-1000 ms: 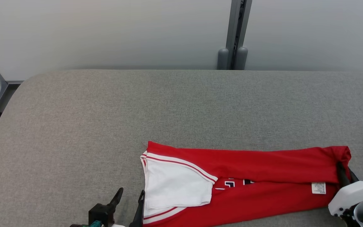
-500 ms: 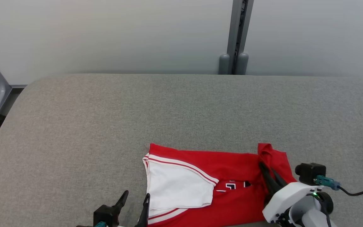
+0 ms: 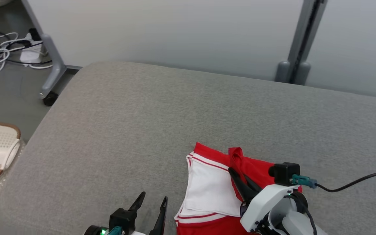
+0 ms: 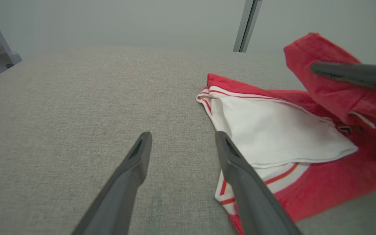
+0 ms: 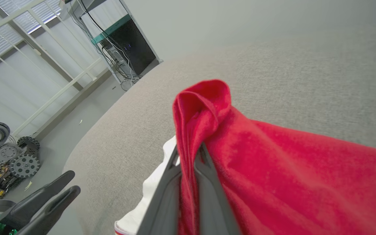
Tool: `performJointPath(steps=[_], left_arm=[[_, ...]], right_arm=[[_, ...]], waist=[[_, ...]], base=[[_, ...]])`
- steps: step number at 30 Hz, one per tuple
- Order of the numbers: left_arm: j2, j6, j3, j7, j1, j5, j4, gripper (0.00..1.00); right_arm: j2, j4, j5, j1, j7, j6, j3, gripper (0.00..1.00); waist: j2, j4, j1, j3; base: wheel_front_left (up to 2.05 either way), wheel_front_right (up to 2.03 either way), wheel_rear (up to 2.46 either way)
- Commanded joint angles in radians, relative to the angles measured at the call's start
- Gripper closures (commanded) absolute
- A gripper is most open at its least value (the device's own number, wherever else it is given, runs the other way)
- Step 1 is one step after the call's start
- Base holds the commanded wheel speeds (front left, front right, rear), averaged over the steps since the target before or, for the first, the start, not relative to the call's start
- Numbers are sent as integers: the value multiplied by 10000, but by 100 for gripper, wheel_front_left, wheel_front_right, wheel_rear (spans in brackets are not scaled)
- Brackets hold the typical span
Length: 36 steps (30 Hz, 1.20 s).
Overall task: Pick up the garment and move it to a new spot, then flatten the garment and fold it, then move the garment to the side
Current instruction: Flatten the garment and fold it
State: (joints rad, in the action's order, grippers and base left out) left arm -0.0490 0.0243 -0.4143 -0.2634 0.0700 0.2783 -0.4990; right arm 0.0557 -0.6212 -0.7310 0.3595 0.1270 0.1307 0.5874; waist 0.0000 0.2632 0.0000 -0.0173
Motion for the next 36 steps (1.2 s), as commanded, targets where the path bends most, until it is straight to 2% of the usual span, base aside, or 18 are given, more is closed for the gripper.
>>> performJointPath(steps=[1, 6, 10, 11, 12, 16, 20, 23, 29, 36], left_arm=[[-38, 55, -23, -11, 107, -29, 48, 0], [-38, 70, -114, -11, 109, -11, 136, 0], [-38, 104, -161, -11, 133, 28, 168, 0], [-38, 107, -170, -11, 136, 40, 179, 0], [-38, 136, -169, -11, 137, 47, 193, 0], [-38, 212, -99, -11, 134, 92, 282, 0], [-38, 298, 54, -11, 192, -23, 400, 0], [-38, 400, 228, -12, 251, -158, 561, 0], [-39, 494, 650, -11, 248, -411, 794, 0], [-38, 544, 1287, -11, 122, -772, 1003, 0]], right_arm=[[0, -110, -111, 161, 111, 0, 152, 100], [-17, -500, -566, 471, 326, 0, 800, 100], [-13, -838, -962, 732, 552, 0, 1322, 100], [-13, -937, -1042, 825, 635, 0, 1423, 45], [-13, -944, -1169, 909, 752, 0, 1505, 0], [-13, -1186, -1337, 1204, 1173, 0, 1535, 0], [-1, -1503, -1007, 1431, 1382, 0, 1037, 0], [137, -1296, -67, 1359, 1390, 0, -281, 0], [200, -484, 2116, 211, 1390, 0, -2926, 0], [66, 410, 3829, -1047, 1389, 0, -4916, 0]], waist=[[0, 518, 0, -59], [0, 988, 0, -141], [0, 1118, 0, -203], [0, 1125, 0, -218], [0, 1115, 0, -235], [0, 860, 0, -277], [0, 366, 0, -271], [0, -79, 0, -283], [0, -932, 0, -251], [0, -1729, 0, -188]], base=[[0, 0, 0], [0, 0, 0], [0, 0, 0], [0, 0, 0], [0, 0, 0], [0, 0, 0], [0, 0, 0], [0, 0, 0], [0, 0, 0], [0, 0, 0]])
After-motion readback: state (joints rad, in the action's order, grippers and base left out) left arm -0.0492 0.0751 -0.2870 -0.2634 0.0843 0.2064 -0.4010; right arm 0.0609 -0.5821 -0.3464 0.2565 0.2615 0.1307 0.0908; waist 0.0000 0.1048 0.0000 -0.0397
